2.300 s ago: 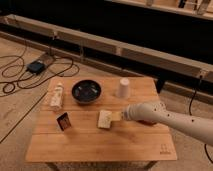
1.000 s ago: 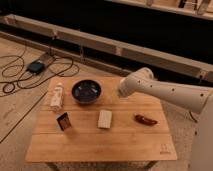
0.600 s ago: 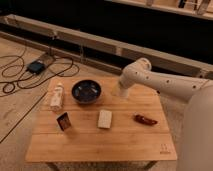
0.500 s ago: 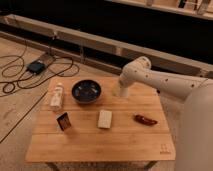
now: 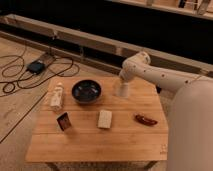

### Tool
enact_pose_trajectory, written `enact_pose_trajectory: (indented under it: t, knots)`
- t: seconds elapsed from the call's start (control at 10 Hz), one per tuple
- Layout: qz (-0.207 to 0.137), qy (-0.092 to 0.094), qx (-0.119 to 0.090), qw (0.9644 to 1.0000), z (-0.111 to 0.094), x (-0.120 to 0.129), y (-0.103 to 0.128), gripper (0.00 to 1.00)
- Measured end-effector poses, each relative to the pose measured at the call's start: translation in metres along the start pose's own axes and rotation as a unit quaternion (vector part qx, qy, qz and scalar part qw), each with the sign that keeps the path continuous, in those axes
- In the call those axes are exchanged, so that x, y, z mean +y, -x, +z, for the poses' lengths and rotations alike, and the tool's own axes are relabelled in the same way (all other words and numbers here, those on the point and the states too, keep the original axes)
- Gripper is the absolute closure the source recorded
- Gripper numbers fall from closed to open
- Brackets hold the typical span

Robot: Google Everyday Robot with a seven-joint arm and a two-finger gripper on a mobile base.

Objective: Place the ceramic cup over the eraser

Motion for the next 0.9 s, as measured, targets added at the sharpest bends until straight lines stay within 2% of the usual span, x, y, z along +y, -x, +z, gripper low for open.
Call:
enact_pose_trajectory:
  t: [0.6, 0.8, 0.9]
  knots:
    - [0.004, 0.019, 0.024, 0.9995, 0.038, -0.010, -0.009, 0.21]
    - [-0.001, 0.028, 0.032, 0.9991, 0.046, -0.007, -0.006, 0.34]
    - [-0.003, 0.030, 0.037, 0.9989, 0.049, -0.007, -0.005, 0.47]
